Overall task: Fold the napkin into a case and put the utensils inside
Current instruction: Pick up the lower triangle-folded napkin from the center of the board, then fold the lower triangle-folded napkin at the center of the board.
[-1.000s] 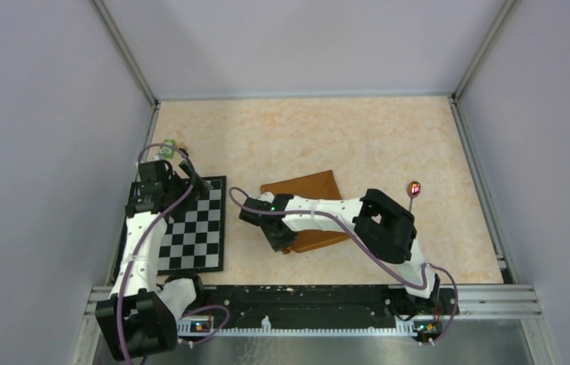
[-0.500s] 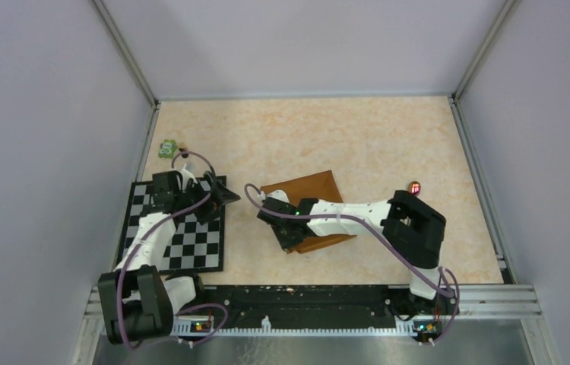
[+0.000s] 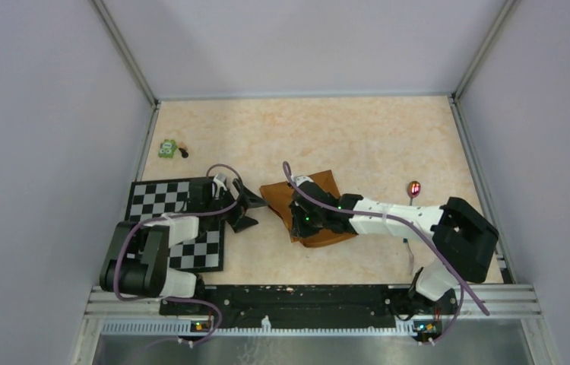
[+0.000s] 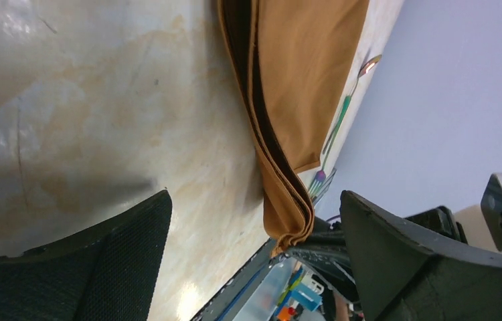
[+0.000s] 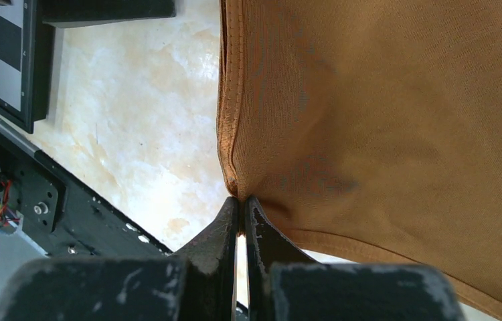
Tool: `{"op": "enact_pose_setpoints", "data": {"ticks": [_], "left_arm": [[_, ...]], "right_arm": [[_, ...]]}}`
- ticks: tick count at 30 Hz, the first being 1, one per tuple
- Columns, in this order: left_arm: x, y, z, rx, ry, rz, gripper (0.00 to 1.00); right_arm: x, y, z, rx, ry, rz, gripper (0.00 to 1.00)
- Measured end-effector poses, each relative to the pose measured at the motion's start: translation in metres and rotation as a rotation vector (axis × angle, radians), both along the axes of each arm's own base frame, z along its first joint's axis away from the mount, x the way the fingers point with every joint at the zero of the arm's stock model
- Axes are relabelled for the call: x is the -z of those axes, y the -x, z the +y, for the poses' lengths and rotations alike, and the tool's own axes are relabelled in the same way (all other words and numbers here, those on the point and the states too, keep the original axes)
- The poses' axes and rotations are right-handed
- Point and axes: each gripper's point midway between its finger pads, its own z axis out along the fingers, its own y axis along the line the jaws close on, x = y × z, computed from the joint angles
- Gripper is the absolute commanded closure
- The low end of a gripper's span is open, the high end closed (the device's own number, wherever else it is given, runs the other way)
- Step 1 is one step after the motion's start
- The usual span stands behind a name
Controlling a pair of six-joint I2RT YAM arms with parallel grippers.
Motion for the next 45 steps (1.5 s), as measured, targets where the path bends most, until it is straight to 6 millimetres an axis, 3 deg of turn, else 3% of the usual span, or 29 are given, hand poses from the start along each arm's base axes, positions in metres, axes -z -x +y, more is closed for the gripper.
{"op": "enact_pose_setpoints", "data": {"ticks": [11,17,20,27,32,37,45], "left_arm": [[0.020,-0.043,-0.013,-0.056,-0.040,0.000,0.38],[0.012,-0.072,-0.018,-0.069,-0.107,-0.073,0.53],[0.008,-0.083,-0.021,-0.069,-0.133,-0.102,0.67],[0.012,-0.090,-0.026,-0.055,-0.269,-0.101,0.99],[-0.004,-0.094,-0.050,-0.006,-0.380,-0.144,1.00],[-0.022,-0.100,-0.081,0.030,-0.479,-0.187,1.00],[-0.009,-0.104,-0.121,0.059,-0.627,-0.165,1.00]], "right_arm": [[-0.005,0.002,-0.003,-0.005,-0.070,0.011,1.00],[-0.001,0.008,-0.005,-0.019,-0.097,0.022,1.00],[0.002,0.011,-0.007,-0.023,-0.109,0.029,1.00],[0.004,0.015,-0.013,-0.009,-0.183,0.052,1.00],[0.020,0.014,-0.037,0.065,-0.251,0.122,1.00],[0.025,0.012,-0.052,0.118,-0.325,0.171,1.00],[0.031,0.012,-0.076,0.163,-0.373,0.214,1.00]]}}
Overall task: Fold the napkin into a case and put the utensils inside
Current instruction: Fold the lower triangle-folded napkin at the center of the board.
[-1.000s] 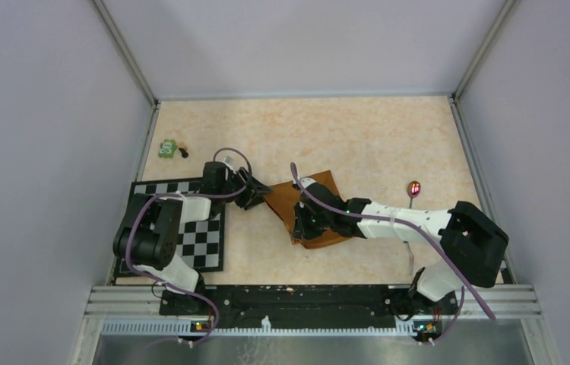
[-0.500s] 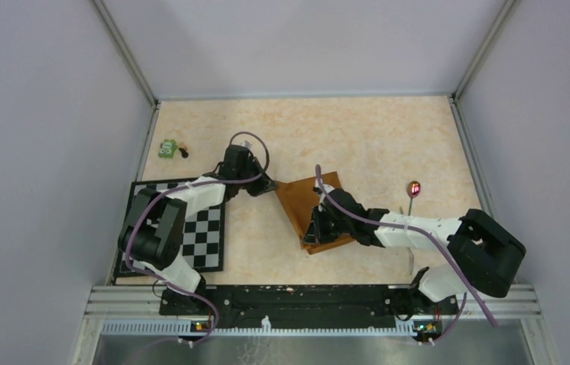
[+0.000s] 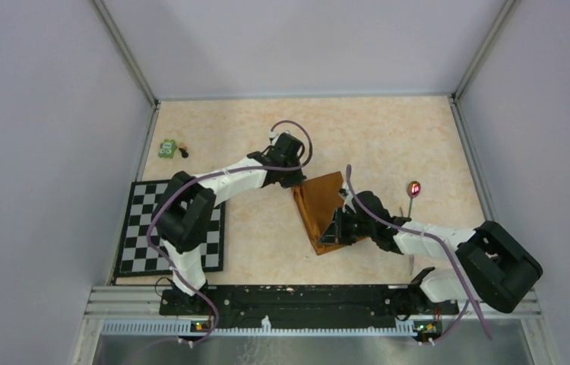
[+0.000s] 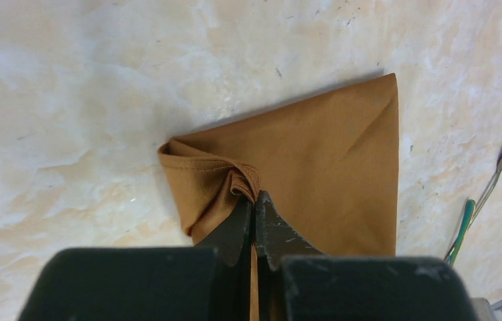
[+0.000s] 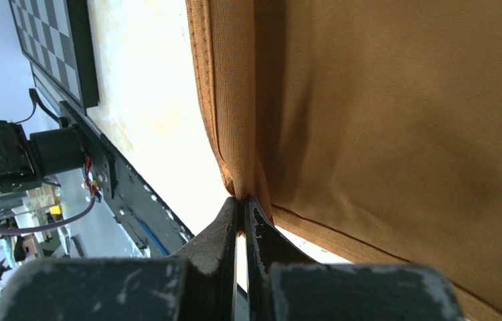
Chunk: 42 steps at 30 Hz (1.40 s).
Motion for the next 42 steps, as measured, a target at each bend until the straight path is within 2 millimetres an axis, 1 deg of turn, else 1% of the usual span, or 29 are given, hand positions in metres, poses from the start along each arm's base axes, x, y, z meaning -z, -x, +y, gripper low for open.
{"op": "enact_pose_setpoints", "data": {"ticks": [6,12,19,28,32,36,37,42], "left_arm": [[0.008,-0.005,-0.029,0.005,-0.055,0.010,1.00],[0.013,-0.011,-0.045,0.003,-0.062,0.010,1.00],[0.022,-0.016,-0.051,0.002,-0.073,0.030,1.00],[0.035,-0.012,-0.061,0.017,-0.062,0.066,1.00],[0.037,-0.012,-0.065,0.028,-0.051,0.071,1.00],[0.034,-0.013,-0.072,0.040,-0.026,0.057,1.00],[0.033,-0.014,-0.073,0.042,-0.020,0.052,1.00],[0.032,-0.016,-0.078,0.047,-0.005,0.042,1.00]], "right_arm": [[-0.001,-0.001,-0.015,0.022,-0.004,0.002,1.00],[-0.004,-0.005,-0.026,0.025,0.012,-0.022,1.00],[0.003,-0.009,-0.043,0.052,0.063,-0.022,1.00],[0.014,-0.007,-0.058,0.061,0.143,-0.017,1.00],[0.018,-0.006,-0.063,0.067,0.171,-0.015,1.00],[0.019,-0.007,-0.066,0.070,0.192,-0.017,1.00],[0.019,-0.008,-0.067,0.071,0.197,-0.019,0.99],[0.017,-0.010,-0.072,0.079,0.232,-0.025,0.66]]}}
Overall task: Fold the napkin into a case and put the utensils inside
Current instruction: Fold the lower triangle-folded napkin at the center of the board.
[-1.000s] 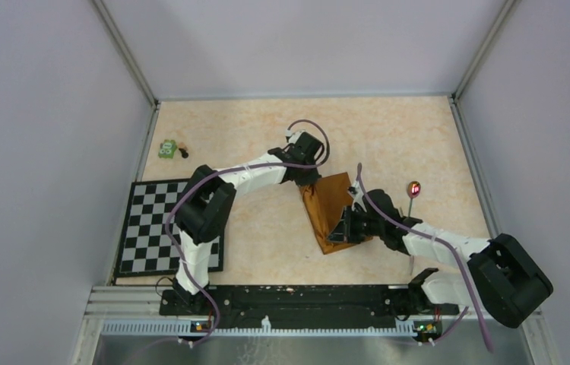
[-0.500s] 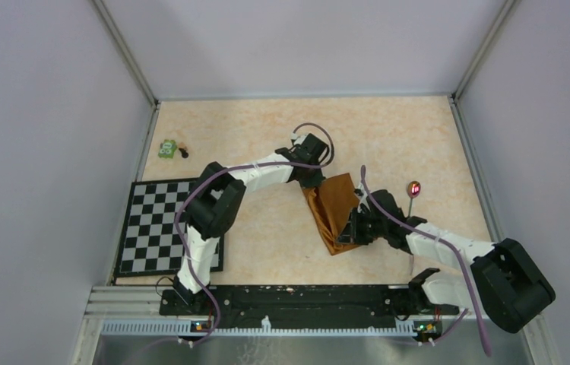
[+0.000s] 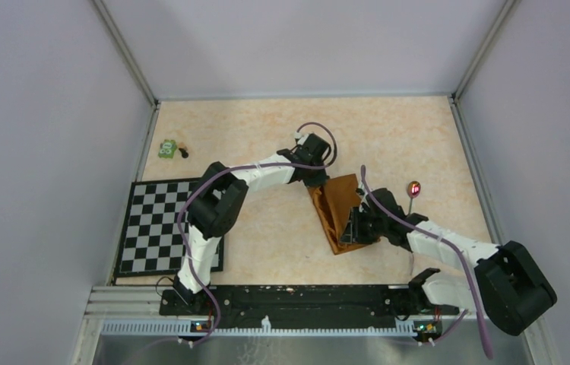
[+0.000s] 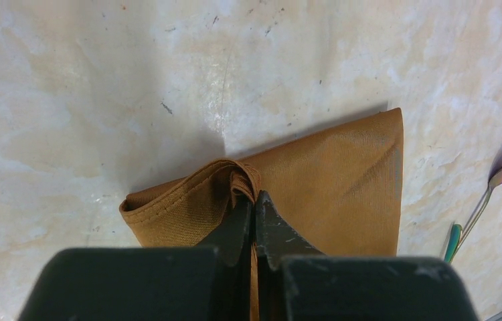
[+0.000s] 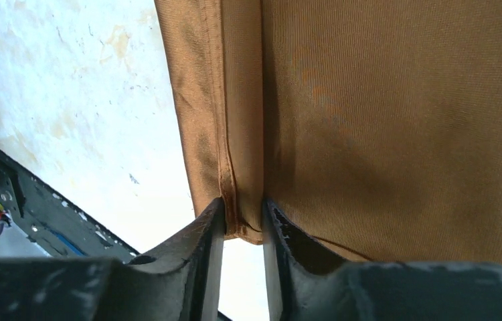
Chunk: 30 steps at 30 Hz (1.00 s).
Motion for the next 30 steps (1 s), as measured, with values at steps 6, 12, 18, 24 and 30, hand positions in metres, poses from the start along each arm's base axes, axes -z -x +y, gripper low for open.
{"op": "enact_pose_setpoints", "data": {"ticks": [6,12,18,24,30], "left_arm": [[0.007,-0.003,-0.002,0.001,0.001,-0.003,1.00],[0.007,-0.005,-0.004,0.009,0.011,-0.010,1.00],[0.006,-0.005,-0.005,0.019,0.012,-0.016,1.00],[0.006,-0.005,-0.005,0.028,0.010,-0.017,0.99],[0.006,-0.002,-0.008,0.057,0.013,-0.019,0.83]], "right_arm": [[-0.009,-0.002,-0.006,-0.006,0.034,-0.032,0.45],[-0.025,-0.016,-0.003,-0.031,0.042,-0.110,0.42],[-0.026,-0.027,0.000,-0.053,0.066,-0.133,0.46],[-0.021,-0.029,-0.006,-0.037,0.101,-0.133,0.82],[-0.020,-0.030,-0.008,0.005,0.103,-0.114,1.00]]}}
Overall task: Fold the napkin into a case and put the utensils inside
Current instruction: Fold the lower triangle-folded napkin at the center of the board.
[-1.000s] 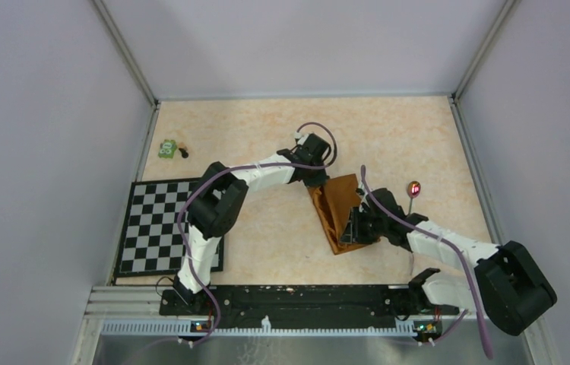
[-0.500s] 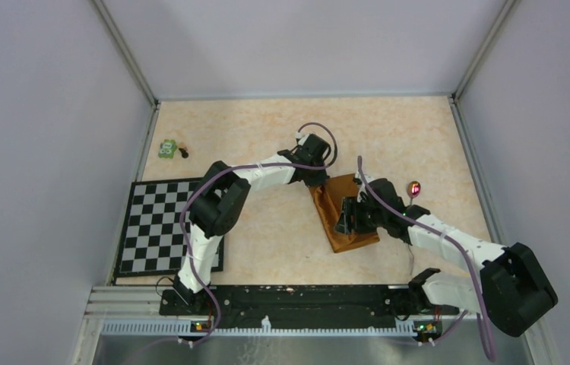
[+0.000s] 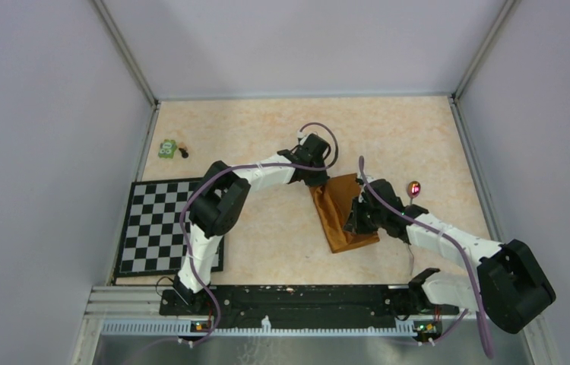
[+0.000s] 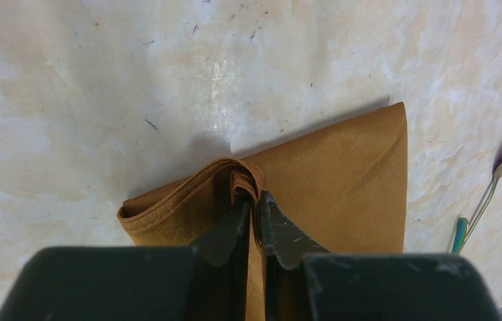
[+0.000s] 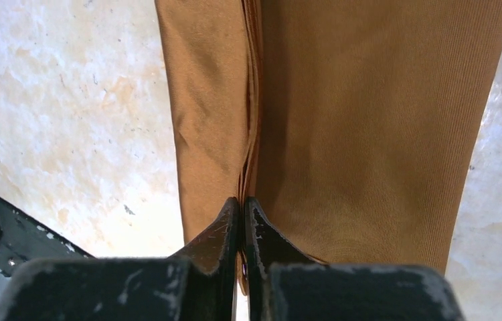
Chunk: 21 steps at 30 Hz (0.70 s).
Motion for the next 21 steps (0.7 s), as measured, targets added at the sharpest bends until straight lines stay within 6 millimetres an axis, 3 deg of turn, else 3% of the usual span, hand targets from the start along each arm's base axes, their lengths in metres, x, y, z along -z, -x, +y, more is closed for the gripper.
{"op": "enact_pose_setpoints", "data": {"ticks": [13,21], "left_arm": [[-0.011,0.016,-0.011,0.097,0.062,0.012,0.41],[-0.047,0.024,-0.018,0.164,0.143,-0.033,0.33]], "right_arm": [[0.020,0.024,-0.007,0.138,-0.065,0.131,1.00],[0.016,0.026,-0.004,0.170,-0.123,0.136,1.00]]}}
